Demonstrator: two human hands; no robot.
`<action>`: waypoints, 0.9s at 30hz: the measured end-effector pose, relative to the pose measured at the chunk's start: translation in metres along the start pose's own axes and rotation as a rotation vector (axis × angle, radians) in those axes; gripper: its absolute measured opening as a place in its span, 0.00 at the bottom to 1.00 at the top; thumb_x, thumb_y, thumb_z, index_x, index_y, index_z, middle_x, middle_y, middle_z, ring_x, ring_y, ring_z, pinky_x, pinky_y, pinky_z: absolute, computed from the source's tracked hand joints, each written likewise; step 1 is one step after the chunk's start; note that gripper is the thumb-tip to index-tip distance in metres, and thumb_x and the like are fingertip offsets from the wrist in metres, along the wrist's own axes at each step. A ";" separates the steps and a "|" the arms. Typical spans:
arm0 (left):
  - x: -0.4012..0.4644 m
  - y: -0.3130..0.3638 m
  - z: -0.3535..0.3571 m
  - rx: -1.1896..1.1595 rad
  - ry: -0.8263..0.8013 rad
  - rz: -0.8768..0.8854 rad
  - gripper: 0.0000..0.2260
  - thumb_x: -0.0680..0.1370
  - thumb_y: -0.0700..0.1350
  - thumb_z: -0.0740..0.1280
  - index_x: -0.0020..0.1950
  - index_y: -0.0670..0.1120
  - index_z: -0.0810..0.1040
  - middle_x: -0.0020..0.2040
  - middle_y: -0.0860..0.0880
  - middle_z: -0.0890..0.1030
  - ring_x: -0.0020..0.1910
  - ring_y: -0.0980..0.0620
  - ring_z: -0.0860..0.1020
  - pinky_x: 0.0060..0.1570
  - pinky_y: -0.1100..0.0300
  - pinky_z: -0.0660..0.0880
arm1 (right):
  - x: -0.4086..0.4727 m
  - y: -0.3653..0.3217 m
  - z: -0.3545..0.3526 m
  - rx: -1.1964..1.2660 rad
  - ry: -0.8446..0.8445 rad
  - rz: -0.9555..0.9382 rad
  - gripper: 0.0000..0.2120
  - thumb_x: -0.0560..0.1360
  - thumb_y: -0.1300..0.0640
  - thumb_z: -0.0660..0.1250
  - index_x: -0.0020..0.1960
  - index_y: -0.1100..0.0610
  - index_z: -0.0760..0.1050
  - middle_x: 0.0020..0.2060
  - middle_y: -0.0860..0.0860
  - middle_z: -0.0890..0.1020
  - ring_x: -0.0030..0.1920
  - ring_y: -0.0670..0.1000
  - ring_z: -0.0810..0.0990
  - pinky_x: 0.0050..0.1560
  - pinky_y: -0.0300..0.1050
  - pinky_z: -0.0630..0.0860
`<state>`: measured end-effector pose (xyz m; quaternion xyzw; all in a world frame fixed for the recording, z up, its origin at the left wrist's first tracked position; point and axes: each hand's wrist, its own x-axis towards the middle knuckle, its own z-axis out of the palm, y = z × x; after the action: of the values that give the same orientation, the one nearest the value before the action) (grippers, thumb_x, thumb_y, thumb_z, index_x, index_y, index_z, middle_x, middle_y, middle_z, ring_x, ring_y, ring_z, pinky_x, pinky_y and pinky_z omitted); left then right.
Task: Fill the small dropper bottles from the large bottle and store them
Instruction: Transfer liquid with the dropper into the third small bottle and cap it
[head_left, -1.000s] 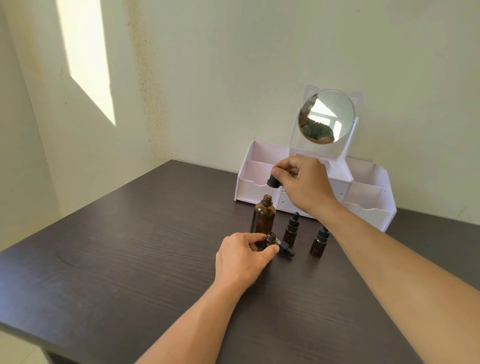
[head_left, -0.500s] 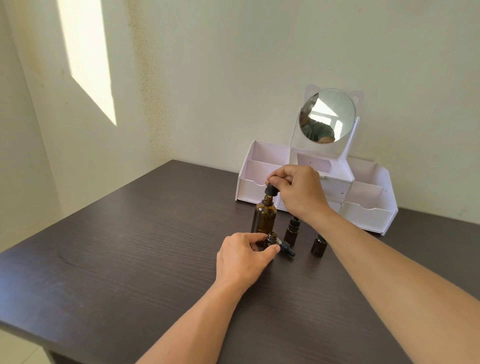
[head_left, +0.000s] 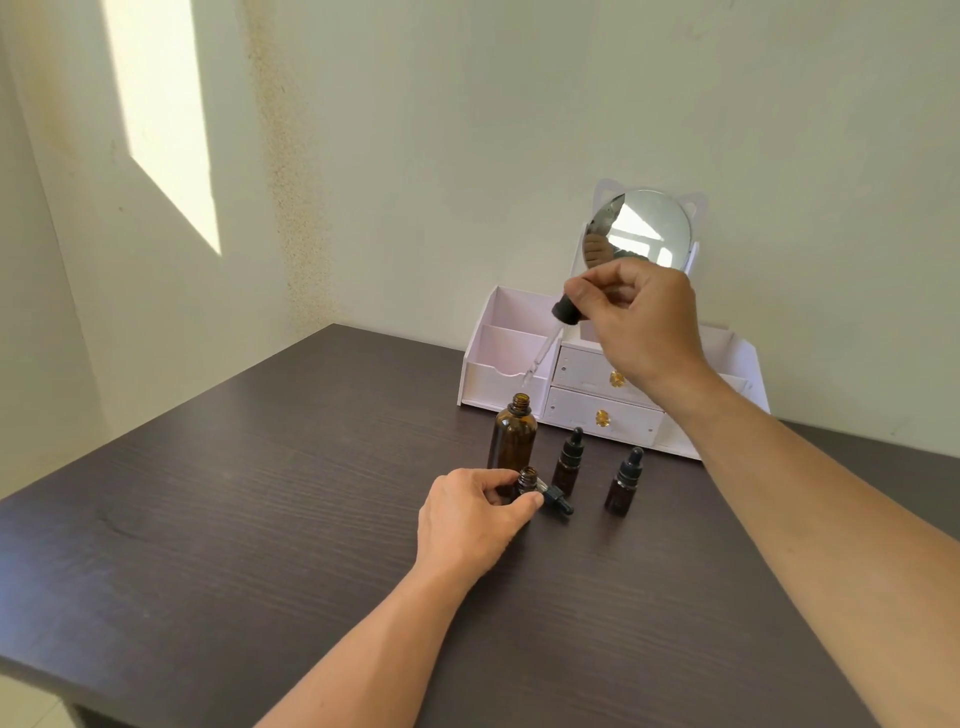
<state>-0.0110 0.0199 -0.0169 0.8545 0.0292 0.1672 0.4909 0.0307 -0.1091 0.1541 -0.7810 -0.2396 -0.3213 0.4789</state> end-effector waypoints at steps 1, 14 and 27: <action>0.000 0.000 0.000 0.000 0.001 0.000 0.16 0.72 0.60 0.72 0.57 0.59 0.83 0.27 0.57 0.73 0.28 0.60 0.72 0.30 0.67 0.64 | -0.001 -0.001 -0.003 0.003 0.008 -0.009 0.02 0.73 0.60 0.71 0.44 0.59 0.80 0.32 0.40 0.80 0.32 0.34 0.80 0.37 0.26 0.73; 0.001 -0.001 0.001 0.001 0.004 0.002 0.17 0.72 0.60 0.72 0.58 0.58 0.82 0.30 0.57 0.75 0.30 0.60 0.73 0.31 0.68 0.65 | -0.036 0.013 -0.002 -0.001 -0.089 0.033 0.06 0.70 0.56 0.74 0.38 0.56 0.80 0.29 0.39 0.81 0.30 0.37 0.80 0.34 0.28 0.74; 0.003 -0.003 0.003 -0.016 -0.001 0.000 0.19 0.71 0.60 0.72 0.60 0.57 0.82 0.31 0.56 0.77 0.30 0.60 0.74 0.34 0.66 0.69 | -0.044 0.016 0.003 -0.011 -0.109 0.014 0.09 0.70 0.56 0.74 0.34 0.49 0.77 0.24 0.33 0.78 0.30 0.35 0.79 0.34 0.25 0.73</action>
<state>-0.0069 0.0194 -0.0196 0.8507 0.0279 0.1672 0.4977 0.0125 -0.1163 0.1121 -0.8016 -0.2579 -0.2764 0.4631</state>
